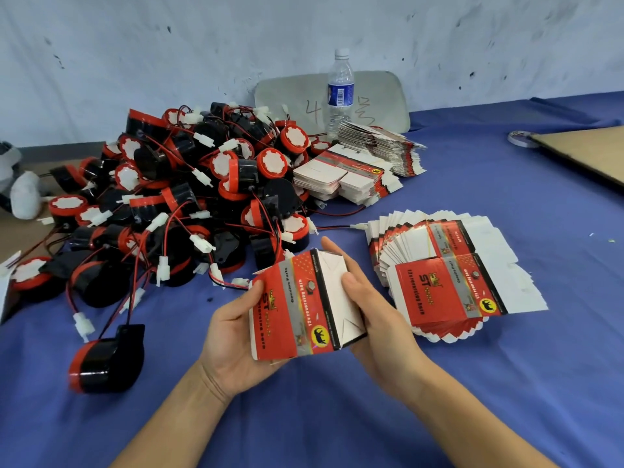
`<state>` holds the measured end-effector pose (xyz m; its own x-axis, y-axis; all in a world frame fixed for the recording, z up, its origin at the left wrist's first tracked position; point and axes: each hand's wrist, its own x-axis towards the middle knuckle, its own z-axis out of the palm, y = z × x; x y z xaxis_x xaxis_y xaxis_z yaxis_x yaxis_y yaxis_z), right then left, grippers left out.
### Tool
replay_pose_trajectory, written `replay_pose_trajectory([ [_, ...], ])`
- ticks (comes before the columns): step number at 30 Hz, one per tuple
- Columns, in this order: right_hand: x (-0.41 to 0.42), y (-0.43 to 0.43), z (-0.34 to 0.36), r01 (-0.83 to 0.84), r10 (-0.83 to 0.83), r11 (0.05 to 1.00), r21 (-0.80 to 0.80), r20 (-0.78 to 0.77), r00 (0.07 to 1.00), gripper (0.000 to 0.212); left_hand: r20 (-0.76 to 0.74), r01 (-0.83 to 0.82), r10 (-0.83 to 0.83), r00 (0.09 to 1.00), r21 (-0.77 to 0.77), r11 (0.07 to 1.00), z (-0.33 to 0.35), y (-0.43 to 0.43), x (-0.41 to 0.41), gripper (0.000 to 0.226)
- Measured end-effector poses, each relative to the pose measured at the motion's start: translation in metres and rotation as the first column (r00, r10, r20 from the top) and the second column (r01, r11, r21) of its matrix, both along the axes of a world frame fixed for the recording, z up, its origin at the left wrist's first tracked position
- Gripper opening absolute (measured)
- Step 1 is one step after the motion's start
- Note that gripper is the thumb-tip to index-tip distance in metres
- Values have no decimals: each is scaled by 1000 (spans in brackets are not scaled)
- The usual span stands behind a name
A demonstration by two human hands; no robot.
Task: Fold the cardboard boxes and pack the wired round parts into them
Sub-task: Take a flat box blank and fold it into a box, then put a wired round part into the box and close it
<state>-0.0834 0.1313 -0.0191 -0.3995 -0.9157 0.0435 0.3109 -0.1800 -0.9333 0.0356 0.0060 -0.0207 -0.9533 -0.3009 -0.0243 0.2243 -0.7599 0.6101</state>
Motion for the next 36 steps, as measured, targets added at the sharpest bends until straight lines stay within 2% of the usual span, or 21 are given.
replay_pose_trajectory([
  [1,-1,0,0,-3,4,1000,10,-24,1000,43,-5,-13,13,1000,-20,1000,5,3,-2,48],
  [2,-2,-2,1,17,-16,1000,16,-55,998,43,8,69,-69,998,59,996,5,5,-3,48],
  [3,-5,-5,1,59,-56,998,25,-96,994,43,71,57,-61,996,53,997,6,1,1,53],
  [5,-11,-5,4,145,-135,988,52,-163,977,48,229,-94,161,960,-278,956,8,-5,6,50],
  [6,-12,-3,5,180,-166,983,46,-221,961,56,263,-108,260,929,-480,871,13,-5,7,40],
  [7,-11,-2,6,197,-178,980,26,-327,928,67,234,-118,358,904,-667,735,19,-2,6,35],
  [9,-7,3,5,217,-178,976,23,-494,851,75,116,-154,540,833,-890,428,20,4,4,39],
  [11,-6,4,2,218,-165,975,45,-510,844,63,15,-225,629,777,-927,300,19,5,4,30],
  [13,-8,2,3,190,-135,979,69,-477,869,54,-36,-272,665,746,-928,255,17,3,5,27],
  [16,-14,4,5,219,-161,973,79,-452,877,57,-165,-472,733,660,-851,233,13,-6,5,25],
  [18,-15,6,7,229,-196,973,28,-425,884,58,-215,-508,800,560,-852,127,7,-19,7,20],
  [20,-14,6,9,179,-158,984,11,-409,899,60,-224,-297,843,490,-951,-80,0,-35,11,26],
  [21,-13,6,8,141,-115,990,31,-420,900,61,-226,-147,835,501,-974,-175,-6,-43,12,33],
  [22,-12,6,6,98,-56,993,71,-452,890,61,-202,-16,815,543,-973,-230,-13,-51,13,36],
  [25,-9,4,0,-18,178,966,256,-617,767,64,-63,210,764,643,-944,-255,-25,-62,14,27],
  [27,-8,3,-3,-109,323,930,351,-638,699,78,-23,240,750,661,-940,-240,-27,-64,15,19],
  [29,-11,5,-5,-172,428,890,422,-646,632,95,-48,204,769,637,-952,-229,-23,-64,15,14],
  [31,-14,8,-6,-211,510,852,480,-664,547,102,-121,110,809,575,-969,-223,-16,-63,17,20],
  [33,-14,9,-6,-192,499,857,478,-681,536,100,-235,-71,843,485,-971,-230,-5,-55,18,27],
  [34,-13,8,-7,-140,436,887,439,-699,567,96,-258,-206,852,455,-962,-181,0,-51,19,29],
  [36,-10,4,-7,7,239,945,328,-702,671,84,-200,-469,851,485,-881,61,11,-42,18,33],
])
